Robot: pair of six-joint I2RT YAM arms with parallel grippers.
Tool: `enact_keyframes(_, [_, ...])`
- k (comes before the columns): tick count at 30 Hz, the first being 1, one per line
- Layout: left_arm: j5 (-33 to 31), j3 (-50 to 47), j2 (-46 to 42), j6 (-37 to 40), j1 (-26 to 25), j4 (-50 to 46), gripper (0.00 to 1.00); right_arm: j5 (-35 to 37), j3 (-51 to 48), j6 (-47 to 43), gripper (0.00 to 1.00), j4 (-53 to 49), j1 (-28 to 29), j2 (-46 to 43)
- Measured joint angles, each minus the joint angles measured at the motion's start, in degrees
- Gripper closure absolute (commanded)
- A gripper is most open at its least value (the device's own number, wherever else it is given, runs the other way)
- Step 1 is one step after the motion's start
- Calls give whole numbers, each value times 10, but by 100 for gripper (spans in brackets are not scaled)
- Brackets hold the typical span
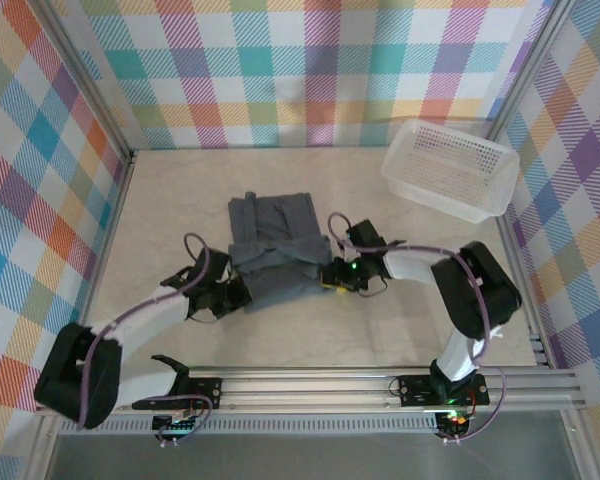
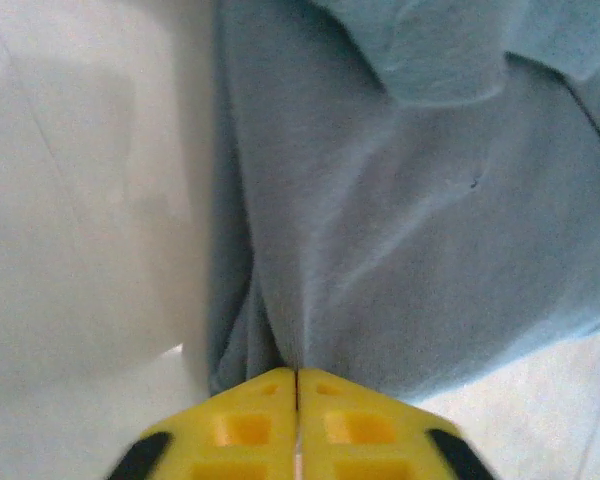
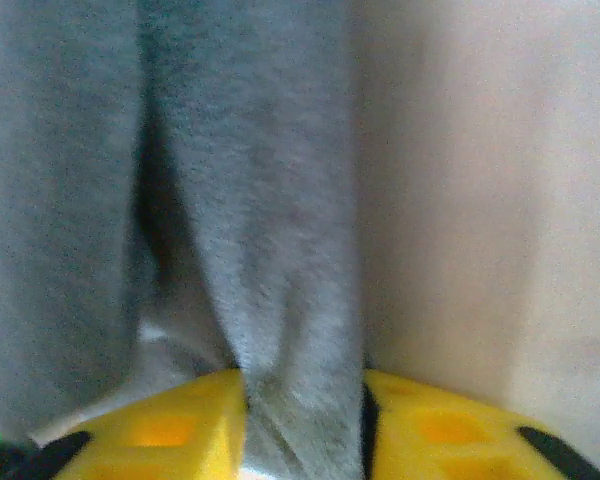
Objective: Fold the inside-out t-shirt
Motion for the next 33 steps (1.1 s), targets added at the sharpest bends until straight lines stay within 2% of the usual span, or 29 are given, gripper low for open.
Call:
enact_keyframes(2, [-5,-5,-31,-17,-22,-39,44,17,-33,12,58,-17,8,-55])
enact_keyframes(4, [-21,0,-67,-29,-24,-78,41,39,-57,26,56,-44,11,-113])
enact_keyframes(8, [-59,35,-132,-40,-16,-140,42,87,-71,57,55,-85,19,-232])
enact_keyframes(10, [-72,54,-129,-39,-3,-144,42,99,-61,68,55,-87,22,-245])
enact_keyframes(12, [-81,69,-102,-37,15,-135,42,106,-47,76,54,-81,22,-225])
enact_keyframes(16, [-102,84,-16,-28,39,-98,42,111,-11,87,53,-52,22,-131])
enact_keyframes(20, [-105,103,55,-16,57,-53,42,101,28,95,62,-20,22,-48])
enact_keyframes(22, [-106,115,80,-10,59,-34,47,94,43,99,63,-5,22,-25])
enact_keyframes(25, [-108,124,105,-1,64,-6,49,90,53,99,63,5,23,-16])
enact_keyframes(29, [-108,125,126,3,71,16,48,89,61,98,77,6,25,-16])
enact_keyframes(33, [-106,125,138,4,75,35,42,79,63,102,90,10,25,-16])
